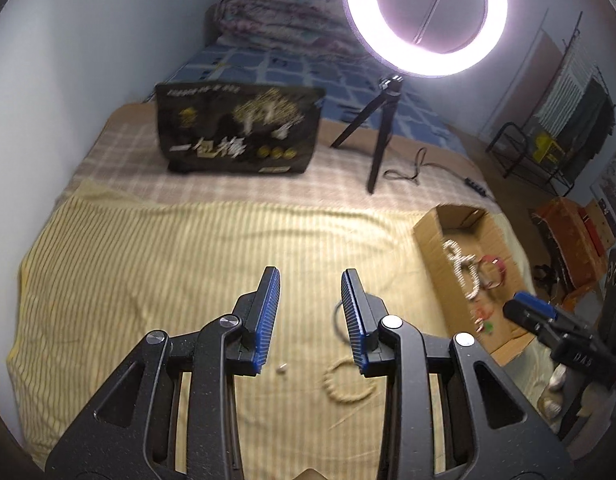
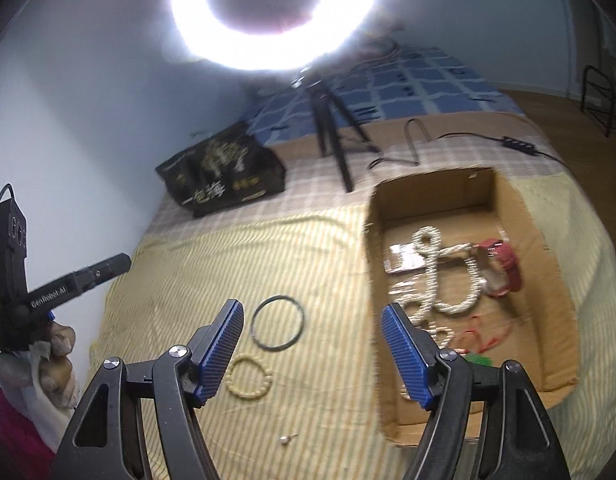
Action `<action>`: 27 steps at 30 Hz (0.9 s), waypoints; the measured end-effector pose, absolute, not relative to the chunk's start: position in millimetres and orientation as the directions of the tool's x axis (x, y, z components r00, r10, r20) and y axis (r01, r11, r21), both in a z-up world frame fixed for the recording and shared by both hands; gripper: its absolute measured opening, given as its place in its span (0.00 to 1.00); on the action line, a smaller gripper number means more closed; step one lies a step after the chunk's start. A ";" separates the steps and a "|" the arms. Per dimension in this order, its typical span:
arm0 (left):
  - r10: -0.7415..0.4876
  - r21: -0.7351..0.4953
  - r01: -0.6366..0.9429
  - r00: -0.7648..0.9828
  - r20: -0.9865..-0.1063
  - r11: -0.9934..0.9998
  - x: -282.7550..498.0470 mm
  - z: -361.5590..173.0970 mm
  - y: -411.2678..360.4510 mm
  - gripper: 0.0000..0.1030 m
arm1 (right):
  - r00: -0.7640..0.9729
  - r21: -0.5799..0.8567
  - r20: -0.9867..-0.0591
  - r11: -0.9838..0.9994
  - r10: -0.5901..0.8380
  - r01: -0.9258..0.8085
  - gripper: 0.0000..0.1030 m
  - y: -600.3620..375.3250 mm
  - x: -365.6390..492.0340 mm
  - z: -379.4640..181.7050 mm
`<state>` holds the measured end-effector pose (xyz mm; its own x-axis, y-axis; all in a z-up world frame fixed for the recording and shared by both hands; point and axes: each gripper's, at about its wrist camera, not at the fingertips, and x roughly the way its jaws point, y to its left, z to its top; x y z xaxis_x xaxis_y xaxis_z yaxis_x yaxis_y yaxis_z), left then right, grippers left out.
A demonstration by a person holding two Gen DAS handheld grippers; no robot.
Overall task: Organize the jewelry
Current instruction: 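Move both tools back toward the loose pearl earring and bead bracelet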
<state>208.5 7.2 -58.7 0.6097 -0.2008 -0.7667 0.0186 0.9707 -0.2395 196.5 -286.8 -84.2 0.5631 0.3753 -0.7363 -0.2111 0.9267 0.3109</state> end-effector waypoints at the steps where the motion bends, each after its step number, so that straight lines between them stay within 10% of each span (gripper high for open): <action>1: -0.196 -0.234 0.015 0.603 -0.773 0.972 205.4 -63.9 11.1 0.31 | 0.552 0.310 -0.741 0.924 0.382 -0.224 0.72 -281.2 196.9 -86.5; 27: -0.255 -0.286 -0.037 0.351 -0.901 0.958 208.7 -184.5 6.3 0.16 | 0.278 0.312 -0.880 0.909 0.386 -0.276 0.31 -200.5 205.2 -179.2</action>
